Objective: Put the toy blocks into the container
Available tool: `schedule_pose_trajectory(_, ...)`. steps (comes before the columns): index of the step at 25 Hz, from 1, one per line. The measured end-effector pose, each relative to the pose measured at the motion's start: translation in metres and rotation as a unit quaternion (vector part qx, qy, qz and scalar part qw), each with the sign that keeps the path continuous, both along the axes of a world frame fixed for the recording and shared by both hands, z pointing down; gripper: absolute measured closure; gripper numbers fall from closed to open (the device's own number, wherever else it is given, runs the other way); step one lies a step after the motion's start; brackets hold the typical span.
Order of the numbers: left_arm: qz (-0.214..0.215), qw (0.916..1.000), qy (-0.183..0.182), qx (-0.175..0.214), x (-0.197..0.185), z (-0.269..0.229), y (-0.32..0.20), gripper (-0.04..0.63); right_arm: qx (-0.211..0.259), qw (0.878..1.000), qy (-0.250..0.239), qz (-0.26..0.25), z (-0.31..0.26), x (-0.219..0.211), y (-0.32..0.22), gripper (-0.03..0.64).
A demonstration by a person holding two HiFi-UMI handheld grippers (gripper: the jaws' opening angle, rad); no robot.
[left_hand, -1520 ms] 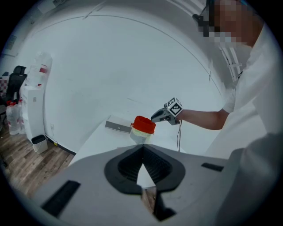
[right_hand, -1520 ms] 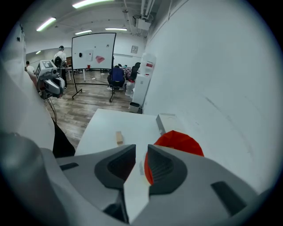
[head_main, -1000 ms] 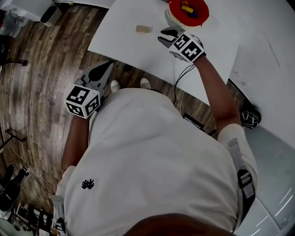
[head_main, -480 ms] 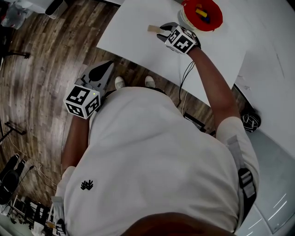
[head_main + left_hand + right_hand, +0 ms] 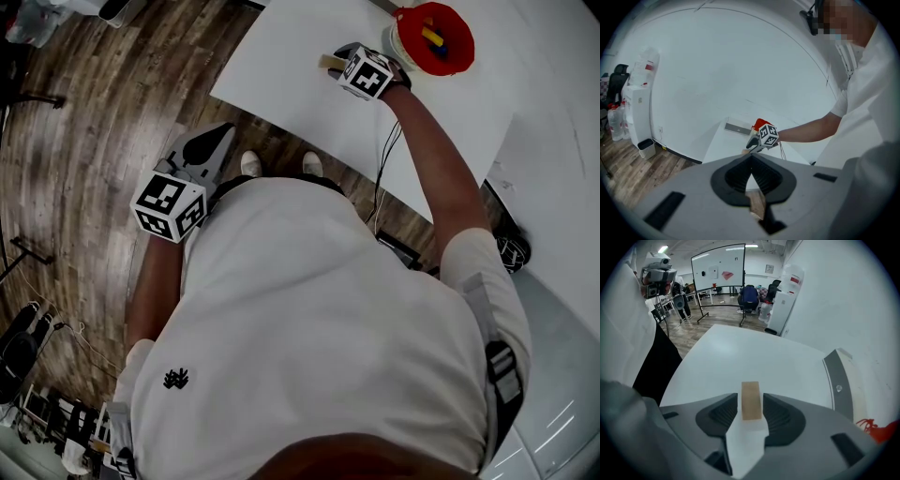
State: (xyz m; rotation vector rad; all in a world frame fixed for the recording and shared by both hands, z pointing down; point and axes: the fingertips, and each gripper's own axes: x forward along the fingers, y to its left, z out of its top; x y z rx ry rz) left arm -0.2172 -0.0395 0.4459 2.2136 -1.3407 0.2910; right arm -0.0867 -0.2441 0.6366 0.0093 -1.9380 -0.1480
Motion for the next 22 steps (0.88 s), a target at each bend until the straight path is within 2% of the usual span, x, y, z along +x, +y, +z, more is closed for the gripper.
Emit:
schedule_pose_trajectory(4,-0.003,1.0000,0.002,-0.005,-0.005,0.004,-0.002,0.589,-0.002,1.000,0.021,-0.010,0.014,-0.001,-0.003,0.446)
schedule_pose_trajectory(10,-0.002,1.0000,0.003,-0.003,-0.009,0.003,-0.006,0.589,-0.011,1.000,0.021,-0.011,0.012,-0.003,0.000,0.476)
schedule_pose_trajectory(16,0.004,1.0000,0.006,0.002,-0.006,0.004,-0.013,0.589,-0.008,1.000,0.004,-0.003,-0.008,-0.001,0.001,0.482)
schedule_pose_trajectory(22,0.024,0.9995,0.012,0.015,0.007,0.000,-0.021,0.589,0.000,1.000,-0.022,0.007,-0.050,0.004,0.008,0.483)
